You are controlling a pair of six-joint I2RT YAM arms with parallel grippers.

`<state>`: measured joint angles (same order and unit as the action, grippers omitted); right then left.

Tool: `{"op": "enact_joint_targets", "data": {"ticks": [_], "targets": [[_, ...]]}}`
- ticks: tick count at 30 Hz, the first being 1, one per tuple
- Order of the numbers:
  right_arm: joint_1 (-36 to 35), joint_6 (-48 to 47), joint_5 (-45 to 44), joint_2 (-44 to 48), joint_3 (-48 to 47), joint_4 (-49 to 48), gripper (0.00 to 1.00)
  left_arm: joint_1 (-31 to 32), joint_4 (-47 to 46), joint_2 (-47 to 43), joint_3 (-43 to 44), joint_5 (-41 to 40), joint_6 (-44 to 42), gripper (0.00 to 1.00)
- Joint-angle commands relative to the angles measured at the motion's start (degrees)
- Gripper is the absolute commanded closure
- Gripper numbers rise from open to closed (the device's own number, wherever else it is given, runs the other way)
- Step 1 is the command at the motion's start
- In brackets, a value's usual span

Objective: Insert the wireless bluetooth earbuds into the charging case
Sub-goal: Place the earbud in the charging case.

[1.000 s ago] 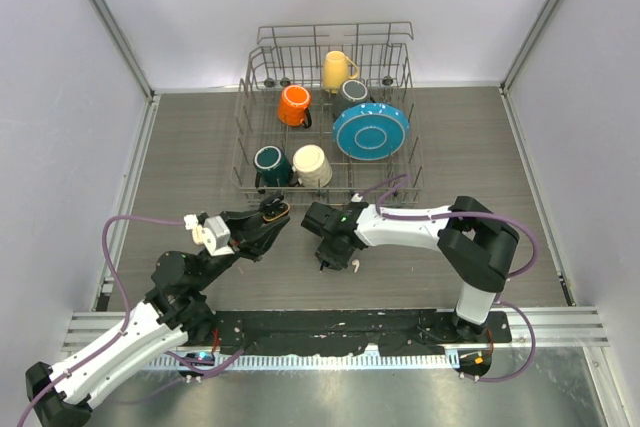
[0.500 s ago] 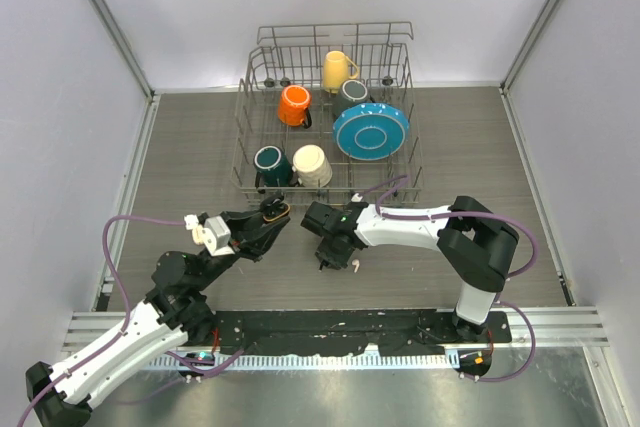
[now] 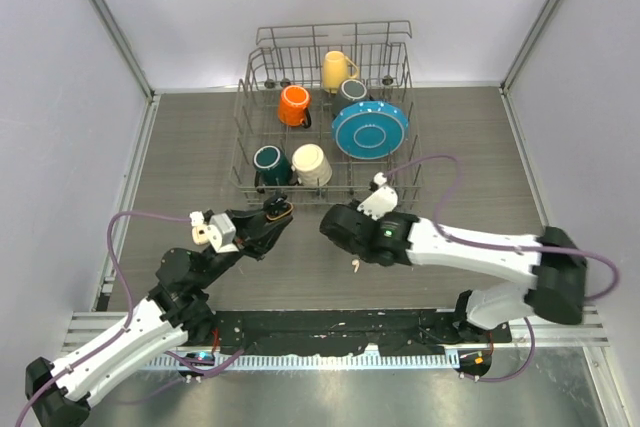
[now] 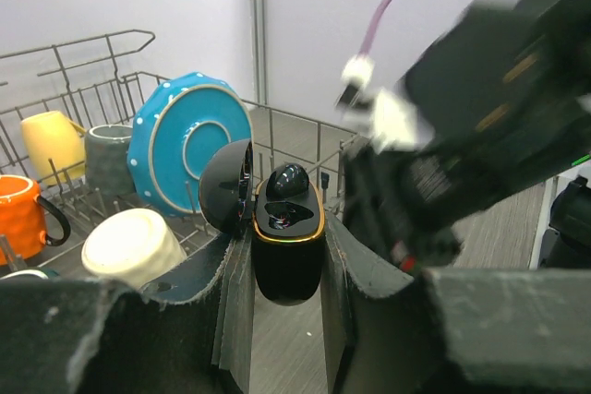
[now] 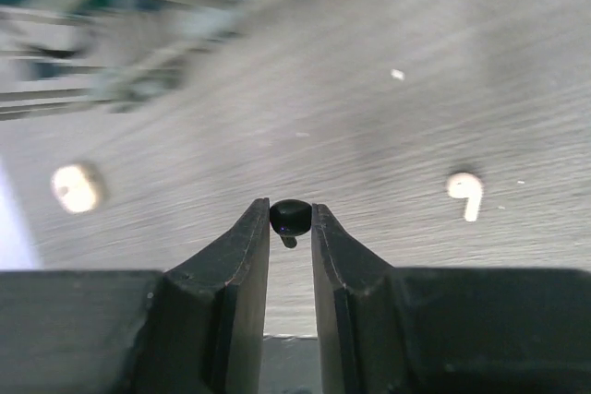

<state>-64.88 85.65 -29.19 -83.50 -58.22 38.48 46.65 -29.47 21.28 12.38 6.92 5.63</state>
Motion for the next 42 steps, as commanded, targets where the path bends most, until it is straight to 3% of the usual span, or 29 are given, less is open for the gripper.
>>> {"op": "enact_joint_targets", "data": {"ticks": [1,4,6,12,21,32,38,42], "targets": [[-4.98,0.66,-22.9,13.33,1.08,-2.52,0.99,0.19,-4.8,1.75,1.24,-0.77,0.17,1.0],[-5.87,-0.65,-26.08,19.14,3.28,-6.11,0.99,0.19,-6.2,3.68,1.59,-0.59,0.44,1.0],[-6.4,-6.44,-26.18,22.05,5.47,-10.86,0.99,0.19,-7.0,4.82,1.85,-0.42,0.7,1.0],[-7.89,-18.13,-27.94,32.43,12.95,-30.81,0.99,0.19,-8.67,7.81,2.91,0.2,0.88,1.0],[-8.24,-21.48,-29.43,33.67,10.4,-29.42,0.99,0.1,-9.46,9.92,3.53,1.52,1.58,1.0],[-10.0,-45.02,-23.37,31.39,7.86,-46.2,0.99,0.11,-11.83,12.99,4.05,3.89,1.4,1.0],[-10.35,-50.47,-24.42,31.56,7.59,-51.92,0.99,0.1,-12.98,14.67,4.76,4.95,1.58,1.0],[-10.26,-54.52,-24.95,30.95,3.3,-50.26,0.99,0.19,-13.5,15.02,4.67,5.21,1.75,1.0]]}}
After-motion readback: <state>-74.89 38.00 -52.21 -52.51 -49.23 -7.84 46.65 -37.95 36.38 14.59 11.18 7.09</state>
